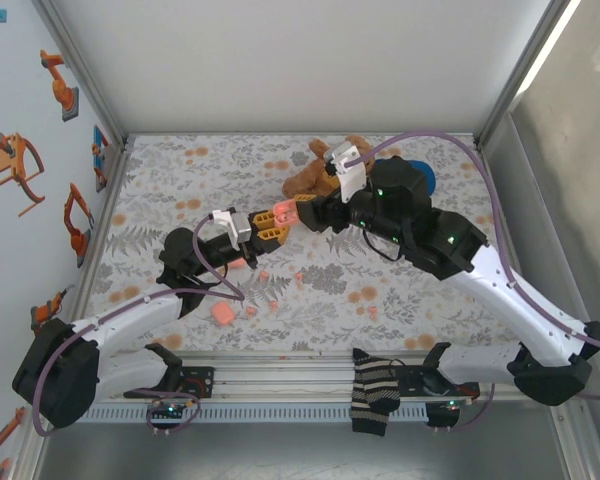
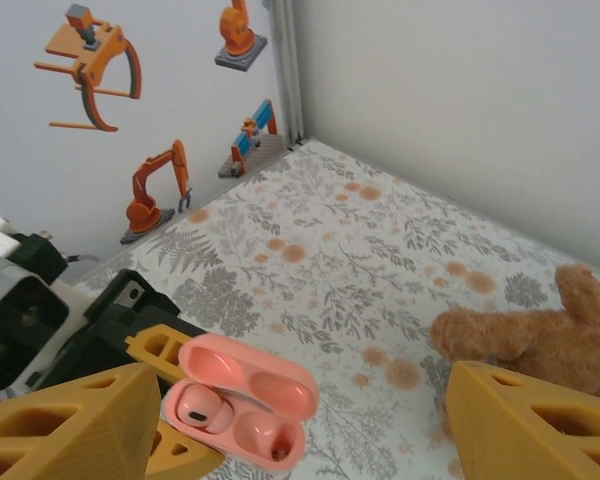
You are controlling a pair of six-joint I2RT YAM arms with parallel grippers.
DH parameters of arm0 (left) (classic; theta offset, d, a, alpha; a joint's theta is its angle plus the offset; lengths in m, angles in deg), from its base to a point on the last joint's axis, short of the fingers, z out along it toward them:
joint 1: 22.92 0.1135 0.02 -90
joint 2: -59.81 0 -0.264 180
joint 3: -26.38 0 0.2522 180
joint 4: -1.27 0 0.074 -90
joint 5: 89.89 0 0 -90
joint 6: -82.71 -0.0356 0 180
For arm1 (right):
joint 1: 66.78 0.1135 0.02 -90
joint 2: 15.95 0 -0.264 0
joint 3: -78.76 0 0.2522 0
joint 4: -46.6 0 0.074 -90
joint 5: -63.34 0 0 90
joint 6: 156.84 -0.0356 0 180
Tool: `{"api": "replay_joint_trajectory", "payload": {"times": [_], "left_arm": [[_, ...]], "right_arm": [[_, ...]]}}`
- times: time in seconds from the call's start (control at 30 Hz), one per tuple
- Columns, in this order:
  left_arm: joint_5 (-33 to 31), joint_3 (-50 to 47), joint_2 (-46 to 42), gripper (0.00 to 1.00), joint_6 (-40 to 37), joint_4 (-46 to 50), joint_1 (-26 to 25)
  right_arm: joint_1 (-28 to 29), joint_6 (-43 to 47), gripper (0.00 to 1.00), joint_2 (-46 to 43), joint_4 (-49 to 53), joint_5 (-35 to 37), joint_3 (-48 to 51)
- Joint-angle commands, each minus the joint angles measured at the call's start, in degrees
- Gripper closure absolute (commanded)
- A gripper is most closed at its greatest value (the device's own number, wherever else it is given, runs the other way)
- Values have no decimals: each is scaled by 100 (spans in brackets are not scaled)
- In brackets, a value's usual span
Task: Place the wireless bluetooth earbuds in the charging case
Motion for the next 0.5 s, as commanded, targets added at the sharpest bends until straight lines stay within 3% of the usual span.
{"api": "replay_joint_trajectory", "payload": {"times": [0.0,0.47], "left_arm": [[-34,-99,-75,100,60,-270,-25],[-213,-506,-852,100,-267,498,-19]], "right_arm": [[-306,-450,25,-226,308,-75,28],[-1829,-1440,24,-640,1604,-484,1404]]}}
